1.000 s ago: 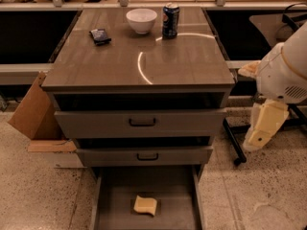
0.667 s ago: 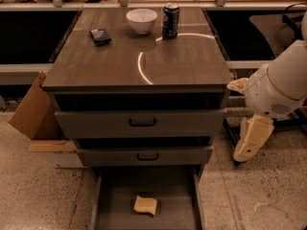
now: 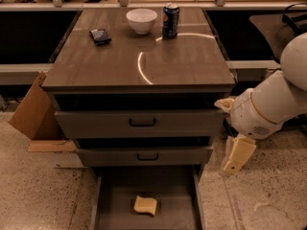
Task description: Pick sponge from bottom drawer and place on counter
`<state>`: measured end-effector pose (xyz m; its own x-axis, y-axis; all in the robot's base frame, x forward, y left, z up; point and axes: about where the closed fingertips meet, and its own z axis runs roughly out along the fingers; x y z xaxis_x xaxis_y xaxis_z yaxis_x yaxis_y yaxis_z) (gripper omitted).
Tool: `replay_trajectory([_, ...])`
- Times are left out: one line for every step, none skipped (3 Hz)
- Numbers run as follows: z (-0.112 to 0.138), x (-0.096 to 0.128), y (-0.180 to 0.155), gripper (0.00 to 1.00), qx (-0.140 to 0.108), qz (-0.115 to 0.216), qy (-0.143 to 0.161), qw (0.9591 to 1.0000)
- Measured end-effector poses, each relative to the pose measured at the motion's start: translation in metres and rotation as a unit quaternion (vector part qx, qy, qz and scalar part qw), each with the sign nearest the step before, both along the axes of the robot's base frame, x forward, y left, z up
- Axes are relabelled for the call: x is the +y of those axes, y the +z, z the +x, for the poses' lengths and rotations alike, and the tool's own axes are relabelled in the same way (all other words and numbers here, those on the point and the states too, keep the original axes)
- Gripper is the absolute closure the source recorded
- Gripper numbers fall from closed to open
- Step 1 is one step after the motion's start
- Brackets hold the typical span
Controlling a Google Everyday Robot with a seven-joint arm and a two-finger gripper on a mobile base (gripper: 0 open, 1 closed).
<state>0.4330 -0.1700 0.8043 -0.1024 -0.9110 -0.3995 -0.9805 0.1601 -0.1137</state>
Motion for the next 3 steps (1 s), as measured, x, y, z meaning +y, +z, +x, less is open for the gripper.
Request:
replay_trajectory([0.001, 0.009, -0.032, 0.0, 0.007, 0.006, 0.006, 0.9999])
replay_trajectory([-0.001, 0.025, -0.071, 0.0, 0.013, 0.016, 0.022, 0.9996])
replay_trajectory([-0.005, 0.04, -0.113, 0.0, 0.024, 0.037, 0.043, 0.9981])
